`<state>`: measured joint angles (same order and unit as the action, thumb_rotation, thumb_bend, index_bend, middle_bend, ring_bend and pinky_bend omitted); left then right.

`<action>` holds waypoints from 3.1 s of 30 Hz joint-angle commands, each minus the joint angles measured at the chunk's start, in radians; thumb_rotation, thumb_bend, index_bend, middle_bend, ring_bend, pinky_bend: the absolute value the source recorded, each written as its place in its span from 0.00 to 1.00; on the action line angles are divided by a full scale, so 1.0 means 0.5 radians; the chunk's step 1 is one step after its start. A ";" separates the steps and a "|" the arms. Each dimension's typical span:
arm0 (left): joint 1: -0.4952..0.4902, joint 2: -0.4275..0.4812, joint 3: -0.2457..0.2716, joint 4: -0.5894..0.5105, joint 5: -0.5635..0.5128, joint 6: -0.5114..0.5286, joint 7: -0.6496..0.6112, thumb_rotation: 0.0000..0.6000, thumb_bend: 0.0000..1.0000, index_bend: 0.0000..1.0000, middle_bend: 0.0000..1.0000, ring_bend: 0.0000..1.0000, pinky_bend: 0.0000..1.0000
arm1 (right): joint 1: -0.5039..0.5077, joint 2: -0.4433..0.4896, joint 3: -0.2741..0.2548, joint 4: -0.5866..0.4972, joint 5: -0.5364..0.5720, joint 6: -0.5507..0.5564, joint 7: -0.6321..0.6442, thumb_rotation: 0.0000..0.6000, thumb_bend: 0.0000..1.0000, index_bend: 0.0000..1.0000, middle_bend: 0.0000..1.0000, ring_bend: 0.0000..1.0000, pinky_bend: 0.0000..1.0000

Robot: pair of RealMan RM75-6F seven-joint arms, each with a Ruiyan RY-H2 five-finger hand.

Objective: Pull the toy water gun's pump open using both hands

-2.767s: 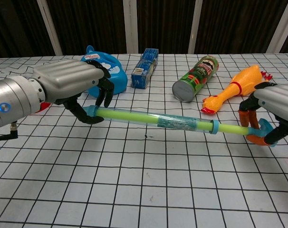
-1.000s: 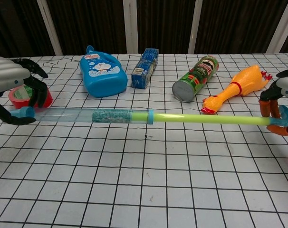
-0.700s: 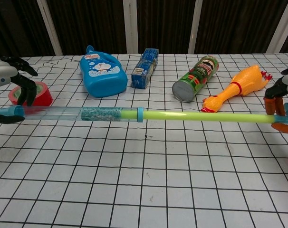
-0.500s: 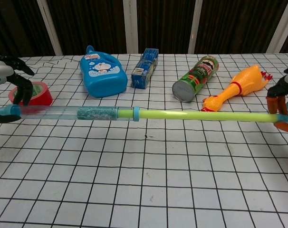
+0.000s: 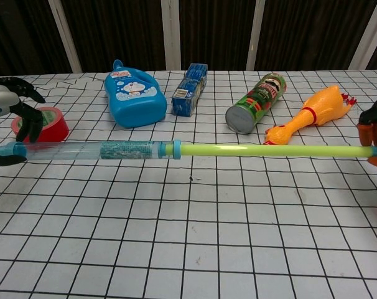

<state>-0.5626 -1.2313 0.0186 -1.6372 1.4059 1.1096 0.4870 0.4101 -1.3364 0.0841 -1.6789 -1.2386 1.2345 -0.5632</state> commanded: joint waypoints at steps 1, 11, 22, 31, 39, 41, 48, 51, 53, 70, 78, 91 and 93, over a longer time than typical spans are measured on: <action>0.003 0.001 -0.004 0.000 0.003 0.001 0.000 1.00 0.44 0.52 0.56 0.13 0.05 | -0.003 0.002 -0.001 0.005 -0.001 -0.001 0.008 1.00 0.50 0.74 0.62 0.23 0.00; 0.006 0.012 -0.022 0.000 0.032 -0.009 -0.021 1.00 0.44 0.51 0.56 0.13 0.05 | 0.000 0.002 0.003 0.026 0.000 -0.010 0.009 1.00 0.50 0.74 0.62 0.23 0.00; 0.013 0.023 -0.025 0.024 0.062 -0.019 -0.033 1.00 0.44 0.51 0.55 0.13 0.05 | -0.010 0.014 0.000 0.039 0.022 -0.018 0.014 1.00 0.50 0.74 0.62 0.23 0.00; 0.015 0.032 -0.030 0.041 0.097 -0.020 -0.077 1.00 0.44 0.51 0.55 0.13 0.05 | -0.006 0.009 -0.007 0.043 0.013 -0.025 0.001 1.00 0.50 0.74 0.62 0.23 0.00; 0.018 0.031 -0.028 0.056 0.125 -0.024 -0.106 1.00 0.40 0.36 0.35 0.11 0.02 | -0.006 0.019 -0.020 0.040 0.006 -0.037 -0.013 1.00 0.50 0.45 0.45 0.22 0.00; 0.021 0.034 -0.029 0.055 0.119 -0.028 -0.109 1.00 0.35 0.28 0.26 0.08 0.01 | -0.004 0.033 -0.036 0.053 -0.022 -0.036 -0.040 1.00 0.50 0.22 0.28 0.15 0.00; 0.028 0.055 -0.034 0.016 0.102 -0.049 -0.164 1.00 0.20 0.16 0.16 0.04 0.00 | 0.000 0.087 -0.057 0.018 -0.026 -0.058 -0.106 1.00 0.50 0.00 0.06 0.00 0.00; 0.045 0.064 -0.043 -0.011 0.094 -0.024 -0.197 1.00 0.20 0.16 0.16 0.04 0.00 | -0.011 0.115 -0.063 -0.036 -0.017 -0.043 -0.134 1.00 0.50 0.00 0.04 0.00 0.00; 0.057 0.075 -0.049 -0.034 0.088 -0.007 -0.217 1.00 0.20 0.16 0.16 0.04 0.00 | -0.022 0.129 -0.065 -0.059 -0.018 -0.027 -0.133 1.00 0.50 0.00 0.02 0.00 0.00; 0.455 0.347 0.071 -0.513 0.053 0.439 -0.215 1.00 0.20 0.10 0.05 0.01 0.00 | -0.301 0.300 -0.194 -0.241 -0.180 0.261 0.179 1.00 0.46 0.00 0.00 0.00 0.00; 0.747 0.426 0.274 -0.554 0.391 0.764 -0.279 1.00 0.18 0.03 0.00 0.00 0.00 | -0.554 0.394 -0.363 -0.200 -0.580 0.594 0.517 1.00 0.34 0.00 0.00 0.00 0.00; 1.014 0.339 0.331 -0.113 0.610 1.073 -0.522 1.00 0.17 0.00 0.00 0.00 0.00 | -0.770 0.475 -0.328 -0.055 -0.503 0.776 0.771 1.00 0.31 0.00 0.00 0.00 0.00; 1.027 0.327 0.312 -0.073 0.606 1.092 -0.550 1.00 0.17 0.00 0.00 0.00 0.00 | -0.791 0.474 -0.323 -0.041 -0.522 0.805 0.783 1.00 0.31 0.00 0.00 0.00 0.00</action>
<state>-0.0575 -1.0614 0.1807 -1.6842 1.7080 1.6461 0.2229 0.0214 -1.1015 -0.0794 -1.7048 -1.4938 1.6296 -0.1771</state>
